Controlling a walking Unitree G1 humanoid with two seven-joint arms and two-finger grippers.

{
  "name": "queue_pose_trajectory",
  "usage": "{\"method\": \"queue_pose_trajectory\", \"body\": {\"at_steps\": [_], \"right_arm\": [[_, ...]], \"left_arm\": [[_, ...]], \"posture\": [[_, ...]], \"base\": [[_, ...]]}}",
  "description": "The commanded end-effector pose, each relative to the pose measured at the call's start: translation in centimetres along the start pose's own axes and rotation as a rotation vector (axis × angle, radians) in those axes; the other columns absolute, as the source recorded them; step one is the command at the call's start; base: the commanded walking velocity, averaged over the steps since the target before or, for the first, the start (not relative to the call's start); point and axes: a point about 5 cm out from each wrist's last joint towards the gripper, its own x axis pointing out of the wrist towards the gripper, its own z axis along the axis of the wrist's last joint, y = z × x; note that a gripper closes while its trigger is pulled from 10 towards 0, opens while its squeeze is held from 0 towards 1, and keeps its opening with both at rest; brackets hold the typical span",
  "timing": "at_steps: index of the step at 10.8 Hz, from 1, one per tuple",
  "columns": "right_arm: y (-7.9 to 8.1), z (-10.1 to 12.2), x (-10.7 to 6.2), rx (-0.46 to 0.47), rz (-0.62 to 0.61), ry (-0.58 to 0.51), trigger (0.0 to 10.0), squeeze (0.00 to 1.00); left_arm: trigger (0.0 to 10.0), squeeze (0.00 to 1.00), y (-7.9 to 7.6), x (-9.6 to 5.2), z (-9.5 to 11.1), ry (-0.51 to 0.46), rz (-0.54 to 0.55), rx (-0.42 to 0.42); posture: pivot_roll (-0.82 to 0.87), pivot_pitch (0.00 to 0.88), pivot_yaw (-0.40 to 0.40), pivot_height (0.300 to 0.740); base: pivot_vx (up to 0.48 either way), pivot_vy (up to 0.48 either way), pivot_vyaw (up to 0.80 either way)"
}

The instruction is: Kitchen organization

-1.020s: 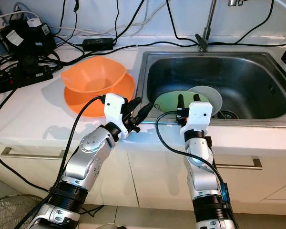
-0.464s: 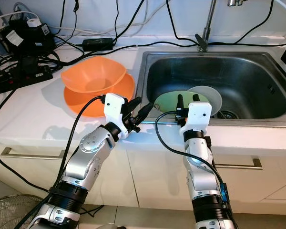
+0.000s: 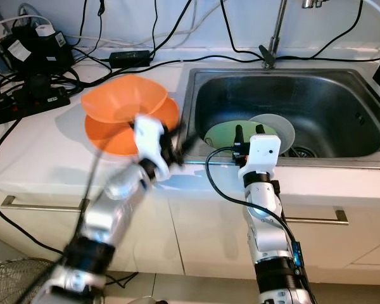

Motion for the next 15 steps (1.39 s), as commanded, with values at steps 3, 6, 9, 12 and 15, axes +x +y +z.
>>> {"method": "queue_pose_trajectory", "body": {"at_steps": [3,6,9,12,15], "right_arm": [[0.2,0.2,0.4,0.003,0.003,-0.008,10.0,0.00],[0.2,0.0,0.5,-0.003,0.004,-0.005,10.0,0.00],[0.5,-0.2,0.4,-0.003,0.018,-0.002,10.0,0.00],[0.5,-0.3,0.4,0.003,0.018,0.001,10.0,0.00],[0.7,-0.4,0.1,0.003,0.023,0.005,10.0,0.00]], "left_arm": [[10.0,0.00,2.0,0.5,4.5,-0.168,0.110,0.004],[10.0,0.00,7.7,-1.1,6.0,-0.204,0.436,0.025],[10.0,0.00,11.8,-4.1,6.2,-0.200,0.642,-0.012],[10.0,0.00,13.3,-5.4,6.5,-0.208,0.709,-0.074],[10.0,1.00,14.0,-6.4,5.3,-0.175,0.779,-0.176]], "posture": [[0.03,0.000,0.068,0.740],[0.03,0.000,0.074,0.740],[0.03,0.000,0.074,0.740],[0.05,0.000,0.070,0.740],[0.04,0.000,0.078,0.740]], "base": [[0.000,0.000,0.00],[0.000,0.000,0.00],[0.000,0.000,0.00],[0.000,0.000,0.00],[0.000,0.000,0.00]]}}
